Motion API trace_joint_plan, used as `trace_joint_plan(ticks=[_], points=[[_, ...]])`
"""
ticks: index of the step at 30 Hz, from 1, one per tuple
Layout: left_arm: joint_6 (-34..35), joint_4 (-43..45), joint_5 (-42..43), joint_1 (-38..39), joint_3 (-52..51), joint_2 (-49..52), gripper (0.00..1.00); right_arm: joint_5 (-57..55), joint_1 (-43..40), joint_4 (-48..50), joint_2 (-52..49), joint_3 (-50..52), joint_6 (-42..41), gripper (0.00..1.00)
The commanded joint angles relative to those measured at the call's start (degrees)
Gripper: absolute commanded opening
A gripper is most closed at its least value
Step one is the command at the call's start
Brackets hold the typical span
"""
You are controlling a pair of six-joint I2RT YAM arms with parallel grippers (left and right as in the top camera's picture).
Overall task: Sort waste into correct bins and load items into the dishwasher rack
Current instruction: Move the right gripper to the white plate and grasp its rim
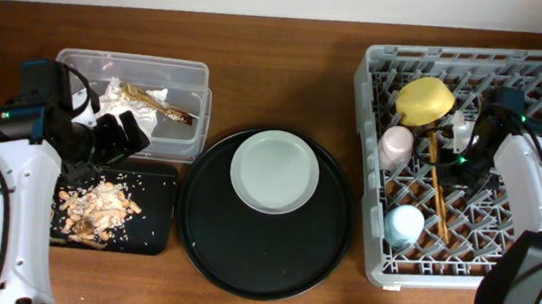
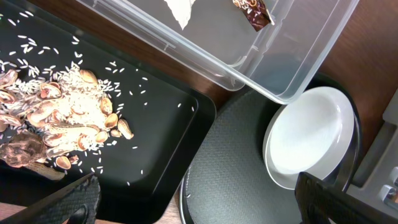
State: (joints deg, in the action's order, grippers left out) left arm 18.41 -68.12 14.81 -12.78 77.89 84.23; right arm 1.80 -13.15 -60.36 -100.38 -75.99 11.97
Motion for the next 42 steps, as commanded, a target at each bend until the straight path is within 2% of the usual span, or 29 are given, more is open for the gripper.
trace_joint_plan(ticks=[1, 3, 5, 7, 10, 12, 13, 15, 20, 22, 24, 28, 33, 35, 36, 37, 39, 40, 41, 42], points=[[-0.02, -0.04, 0.44, -0.15, 0.7, -0.35, 0.99, 0.79, 0.04, -1.16, -0.5, 0.24, -0.39, 0.25], [-0.04, -0.04, 0.44, -0.15, 0.7, -0.35, 0.99, 1.14, 0.07, -0.96, -0.5, 0.24, -0.42, 0.25], [-0.04, -0.04, 0.44, -0.15, 0.7, -0.35, 0.99, 8.02, 0.07, -0.48, -0.5, -0.5, -0.42, 0.29], [-0.04, -0.04, 0.44, -0.15, 0.7, -0.35, 0.99, 17.38, 0.07, -3.19, -0.5, -3.67, -0.39, 0.41], [-0.04, -0.04, 0.44, -0.15, 0.7, -0.35, 0.99, 26.21, 0.81, -8.74, -0.48, -10.58, -0.39, 0.46], [-0.04, -0.04, 0.44, -0.15, 0.7, -0.35, 0.99, 34.1, 5.11, -10.62, -0.31, -13.46, -0.15, 0.49], [-0.04, -0.04, 0.44, -0.15, 0.7, -0.35, 0.99, 34.14, 9.77, -10.08, -0.26, -13.7, -0.15, 0.5], [-0.04, -0.04, 0.44, -0.15, 0.7, -0.35, 0.99, 29.73, 21.46, -5.05, -0.28, -13.27, -0.2, 0.51], [-0.04, -0.04, 0.44, -0.15, 0.7, -0.35, 0.99, 13.4, 44.24, 4.13, -0.66, -13.27, -0.2, 0.55], [-0.04, -0.04, 0.44, -0.15, 0.7, -0.35, 0.99, 4.98, 51.45, 5.22, -1.62, -13.27, -0.22, 0.56], [-0.02, -0.04, 0.44, -0.15, 0.7, -0.35, 0.99, 1.79, 57.83, 6.32, -4.52, -13.05, -0.33, 0.55], [-0.04, -0.04, 0.44, -0.15, 0.7, -0.35, 0.99, 1.79, 61.16, 9.57, -12.41, -13.05, -0.44, 0.54], [-0.04, -0.04, 0.44, -0.15, 0.7, -0.35, 0.99, -0.13, 61.11, 12.74, -21.0, -13.05, -0.44, 0.54], [-0.04, -0.04, 0.44, -0.15, 0.7, -0.35, 0.99, -0.13, 61.13, 12.85, -22.91, -13.05, -0.44, 0.42], [-0.04, -0.04, 0.44, -0.15, 0.7, -0.35, 0.99, -0.11, 61.13, 12.79, -23.54, -13.0, -0.44, 0.31], [-0.04, -0.04, 0.44, -0.15, 0.7, -0.35, 0.99, 0.07, 61.13, 12.39, -23.71, -12.98, -0.44, 0.25], [-0.04, -0.04, 0.44, -0.15, 0.7, -0.35, 0.99, 1.03, 61.13, 10.82, -23.69, -12.96, -0.42, 0.23], [-0.04, -0.04, 0.44, -0.15, 0.7, -0.35, 0.99, 1.42, 61.13, 10.25, -23.69, -12.96, -0.42, 0.09], [-0.04, -0.04, 0.44, -0.15, 0.7, -0.35, 0.99, 1.42, 61.13, 9.55, -23.69, -12.96, -0.42, 0.04], [-0.04, -0.04, 0.44, -0.15, 0.7, -0.35, 0.99, 1.4, 61.13, 7.78, -23.39, -13.16, -0.42, 0.04]])
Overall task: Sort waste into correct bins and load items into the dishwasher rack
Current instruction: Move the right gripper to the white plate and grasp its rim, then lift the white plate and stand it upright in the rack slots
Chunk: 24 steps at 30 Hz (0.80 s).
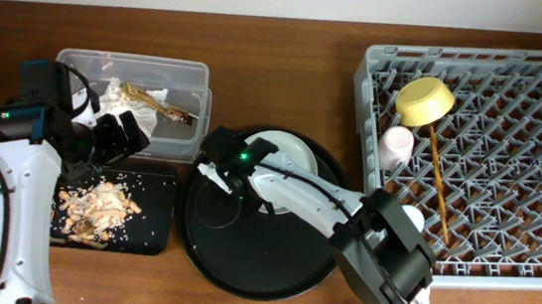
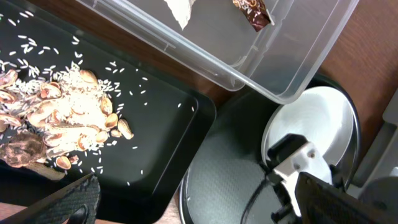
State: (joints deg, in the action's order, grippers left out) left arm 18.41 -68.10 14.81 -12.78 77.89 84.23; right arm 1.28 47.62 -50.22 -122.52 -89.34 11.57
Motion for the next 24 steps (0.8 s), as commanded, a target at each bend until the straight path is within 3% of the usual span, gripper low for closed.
trace_joint_plan(ticks=[1, 6, 10, 13, 15, 16, 19, 24], points=[[-0.04, -0.07, 0.44, -0.15, 0.7, -0.35, 0.99, 1.97, 0.37, -4.13, -0.87, -0.59, -0.02, 0.04], [-0.04, -0.07, 0.44, -0.15, 0.7, -0.35, 0.99, 8.76, -0.85, -15.34, 6.4, -12.9, 0.04, 0.04], [-0.04, -0.07, 0.44, -0.15, 0.7, -0.35, 0.99, 9.75, -6.73, -23.28, 18.64, -19.87, 0.07, 0.04], [-0.04, -0.07, 0.44, -0.15, 0.7, -0.35, 0.99, 16.28, -18.05, -28.24, 27.96, -19.87, 2.89, 0.04], [-0.04, -0.07, 0.44, -0.15, 0.7, -0.35, 0.99, 31.17, -31.76, -35.3, 32.57, -19.87, 15.32, 0.04], [-0.04, -0.07, 0.44, -0.15, 0.7, -0.35, 0.99, 39.63, -42.36, -40.68, 33.18, -19.85, 22.29, 0.04], [-0.04, -0.07, 0.44, -0.15, 0.7, -0.35, 0.99, 45.97, -59.32, -45.83, 32.09, -17.77, 29.24, 0.04], [-0.04, -0.07, 0.44, -0.15, 0.7, -0.35, 0.99, 50.27, -73.68, -45.72, 27.23, -13.18, 33.48, 0.04]])
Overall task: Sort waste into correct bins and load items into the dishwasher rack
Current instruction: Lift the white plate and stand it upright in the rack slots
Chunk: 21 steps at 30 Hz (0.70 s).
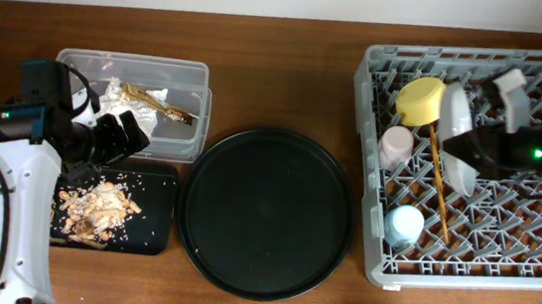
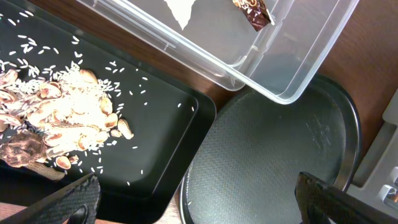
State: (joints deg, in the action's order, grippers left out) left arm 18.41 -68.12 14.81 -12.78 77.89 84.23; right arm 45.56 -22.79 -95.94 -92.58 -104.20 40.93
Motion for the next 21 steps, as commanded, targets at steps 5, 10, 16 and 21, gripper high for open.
trace_joint_plan(ticks=[5, 10, 16, 21], points=[[-0.04, -0.04, 0.44, -0.15, 0.7, -0.35, 0.99, 6.58, -4.28, -0.13, -10.25, 2.05, 4.74, 0.04], [-0.04, -0.04, 0.44, -0.15, 0.7, -0.35, 0.99, 10.8, -4.28, -0.31, -14.27, 2.64, 7.41, 0.04], [-0.04, -0.04, 0.44, -0.15, 0.7, -0.35, 0.99, 11.65, -4.24, -1.4, -14.95, 3.17, 8.39, 0.04], [-0.04, -0.04, 0.44, -0.15, 0.7, -0.35, 0.99, 11.41, -4.24, 0.68, -14.95, 5.9, 9.86, 0.04]])
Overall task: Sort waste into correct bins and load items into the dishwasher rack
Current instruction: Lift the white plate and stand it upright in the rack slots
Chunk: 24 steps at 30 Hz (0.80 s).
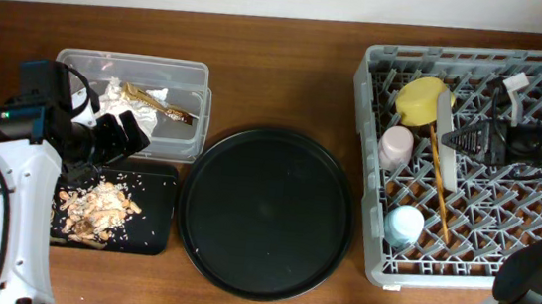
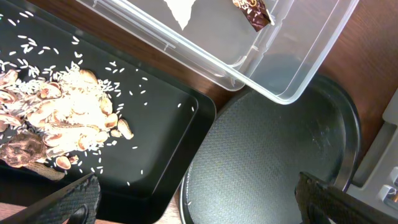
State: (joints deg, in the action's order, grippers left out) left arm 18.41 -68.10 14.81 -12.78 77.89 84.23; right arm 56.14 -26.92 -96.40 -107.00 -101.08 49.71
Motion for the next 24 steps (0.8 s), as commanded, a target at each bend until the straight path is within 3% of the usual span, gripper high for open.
trace_joint_plan(ticks=[1, 5, 9, 14, 19, 21, 24], points=[[-0.04, -0.07, 0.44, -0.15, 0.7, -0.35, 0.99, 0.85, -0.11, 2.64, -0.55, 4.66, 1.05, 0.04], [-0.04, -0.07, 0.44, -0.15, 0.7, -0.35, 0.99, 1.79, -0.15, 8.94, -0.59, 11.45, 0.87, 0.04], [-0.04, -0.07, 0.44, -0.15, 0.7, -0.35, 0.99, 9.35, -0.15, 6.25, -0.57, 11.06, 0.85, 0.04], [-0.04, -0.07, 0.44, -0.15, 0.7, -0.35, 0.99, 10.51, -0.15, 2.91, -0.57, 9.03, 0.85, 0.04], [-0.04, -0.07, 0.44, -0.15, 0.7, -0.35, 0.99, -1.05, -0.15, 7.08, -0.72, 9.05, 0.52, 0.04], [-0.04, -0.07, 0.44, -0.15, 0.7, -0.35, 0.99, -1.68, -0.22, 10.6, -1.92, 9.05, -3.72, 0.24], [-0.04, -0.07, 0.44, -0.15, 0.7, -0.35, 0.99, -1.75, -0.22, 12.98, -2.27, 8.96, -3.74, 0.33]])
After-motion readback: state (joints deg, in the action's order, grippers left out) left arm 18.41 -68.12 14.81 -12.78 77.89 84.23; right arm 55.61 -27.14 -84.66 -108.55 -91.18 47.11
